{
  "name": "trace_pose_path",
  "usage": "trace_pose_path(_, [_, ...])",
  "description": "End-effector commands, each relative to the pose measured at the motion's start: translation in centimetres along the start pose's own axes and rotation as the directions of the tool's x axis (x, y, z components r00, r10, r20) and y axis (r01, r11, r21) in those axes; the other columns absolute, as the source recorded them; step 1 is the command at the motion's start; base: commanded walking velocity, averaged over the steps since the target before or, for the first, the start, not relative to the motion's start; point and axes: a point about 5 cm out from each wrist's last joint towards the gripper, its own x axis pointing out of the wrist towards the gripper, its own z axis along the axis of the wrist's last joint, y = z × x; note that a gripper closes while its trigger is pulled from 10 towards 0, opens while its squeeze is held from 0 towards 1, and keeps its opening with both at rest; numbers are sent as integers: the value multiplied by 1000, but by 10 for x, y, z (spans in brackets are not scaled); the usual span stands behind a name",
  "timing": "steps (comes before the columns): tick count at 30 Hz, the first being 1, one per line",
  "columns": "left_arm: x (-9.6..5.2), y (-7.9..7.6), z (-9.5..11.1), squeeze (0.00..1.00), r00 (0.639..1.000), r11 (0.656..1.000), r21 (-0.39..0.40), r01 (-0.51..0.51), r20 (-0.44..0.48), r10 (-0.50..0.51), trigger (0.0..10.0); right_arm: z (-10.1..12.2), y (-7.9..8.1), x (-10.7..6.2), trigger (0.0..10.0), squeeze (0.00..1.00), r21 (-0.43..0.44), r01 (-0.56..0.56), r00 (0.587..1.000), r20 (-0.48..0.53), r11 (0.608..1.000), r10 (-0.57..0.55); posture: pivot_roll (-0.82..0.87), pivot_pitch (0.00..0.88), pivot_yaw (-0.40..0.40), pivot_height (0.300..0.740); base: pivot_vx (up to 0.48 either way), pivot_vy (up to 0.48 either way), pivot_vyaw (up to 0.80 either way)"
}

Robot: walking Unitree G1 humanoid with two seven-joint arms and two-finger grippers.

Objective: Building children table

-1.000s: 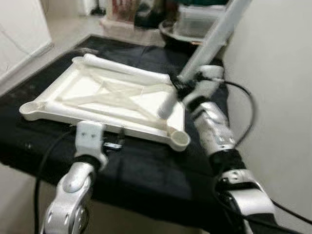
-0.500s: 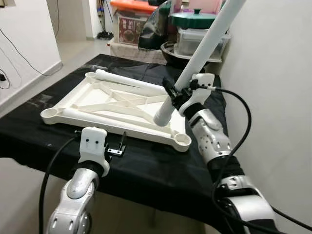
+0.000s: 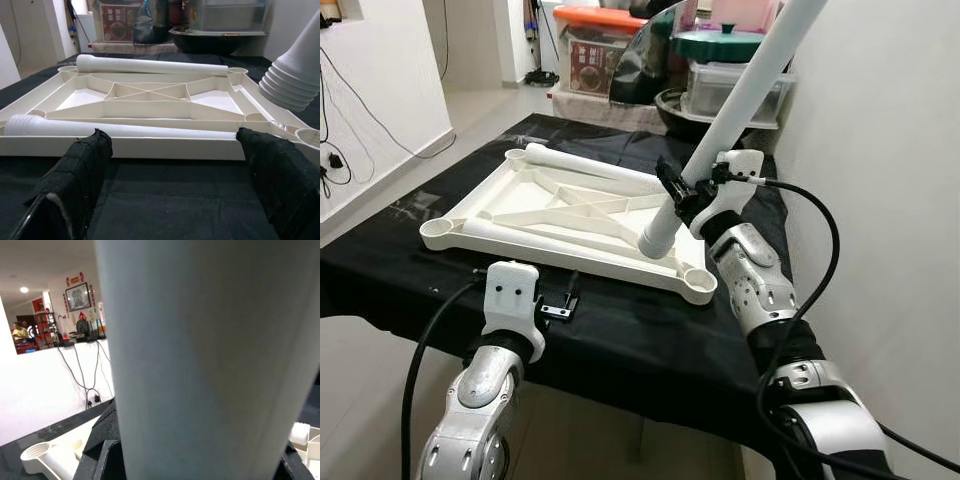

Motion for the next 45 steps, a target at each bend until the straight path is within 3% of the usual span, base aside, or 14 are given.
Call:
trace_pose_path(1, [-1,0,-3,0,1000,1000,18,11,-4,-11,10000,4,0,0,10000,0,-6,6,1000,27,1000,-6,209,34,-93,740,251,0,0])
trace_pose_path(29, [-1,0,-6,0,1000,999,30,17,-8,-17,10000,3,0,0,10000,0,-5,9,1000,29,1000,-9,211,38,-92,740,269,0,0])
trace_pose_path(38, [-2,-4,-7,0,999,1000,-12,29,-23,-29,10000,7,-3,2,10000,0,-11,1,999,33,1000,0,214,43,-90,740,32,0,0])
trace_pose_path(43, [-5,-8,-8,0,996,996,-30,81,-31,-82,10000,9,-8,4,10000,0,11,-58,998,-1,998,58,214,47,-88,740,0,0,0])
trace_pose_path(45, [-15,-22,-10,0,975,974,-69,215,-45,-219,10000,11,-16,4,10000,0,59,-174,982,-67,983,178,219,63,-88,740,0,0,0])
